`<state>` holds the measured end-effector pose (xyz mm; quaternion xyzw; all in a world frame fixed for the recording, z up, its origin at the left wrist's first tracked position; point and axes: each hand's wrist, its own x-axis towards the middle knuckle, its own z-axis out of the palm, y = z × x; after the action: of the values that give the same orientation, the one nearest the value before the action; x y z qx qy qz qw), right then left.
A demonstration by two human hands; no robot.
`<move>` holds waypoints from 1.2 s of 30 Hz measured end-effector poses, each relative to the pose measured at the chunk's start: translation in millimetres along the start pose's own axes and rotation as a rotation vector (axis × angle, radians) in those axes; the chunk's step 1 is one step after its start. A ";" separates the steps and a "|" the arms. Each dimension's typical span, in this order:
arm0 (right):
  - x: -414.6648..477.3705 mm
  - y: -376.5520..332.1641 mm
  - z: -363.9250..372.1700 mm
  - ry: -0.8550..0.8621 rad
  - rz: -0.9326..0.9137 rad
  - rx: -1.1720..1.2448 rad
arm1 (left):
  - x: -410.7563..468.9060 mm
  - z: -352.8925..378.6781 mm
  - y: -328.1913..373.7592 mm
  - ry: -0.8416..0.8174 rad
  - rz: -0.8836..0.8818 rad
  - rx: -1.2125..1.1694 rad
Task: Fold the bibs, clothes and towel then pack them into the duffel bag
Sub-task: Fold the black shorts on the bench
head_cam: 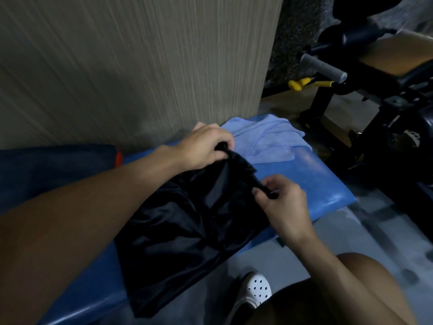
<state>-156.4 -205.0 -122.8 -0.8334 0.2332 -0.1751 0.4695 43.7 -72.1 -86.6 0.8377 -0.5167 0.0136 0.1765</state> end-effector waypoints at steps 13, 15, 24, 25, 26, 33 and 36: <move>-36.8 -18.6 4.9 0.004 -0.556 -0.242 | -90.8 -55.7 2.7 0.166 0.086 0.057; -49.6 -21.4 20.3 -0.055 -0.648 -0.281 | -117.9 -53.0 -4.7 0.113 0.061 0.080; -69.7 -34.0 41.1 -0.062 -0.569 -0.058 | -158.0 -35.5 -18.5 -0.001 -0.129 0.380; -63.0 -30.6 40.6 -0.022 -0.461 -0.077 | -153.4 -32.8 -13.0 0.067 -0.147 0.307; -56.5 -26.5 41.6 -0.007 -0.368 -0.130 | -147.8 -29.4 -7.6 0.098 -0.160 0.226; -59.7 5.6 70.1 -0.254 -0.285 -0.598 | -133.7 13.4 -4.8 -0.338 -0.262 0.248; -62.4 16.5 74.8 -0.229 -0.350 -0.764 | -148.4 23.0 -19.0 -0.377 -0.239 0.331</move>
<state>-173.6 -125.4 -178.9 -0.9882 0.0830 -0.0597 0.1137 -12.6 56.2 -144.0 0.8978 -0.4289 -0.0790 -0.0614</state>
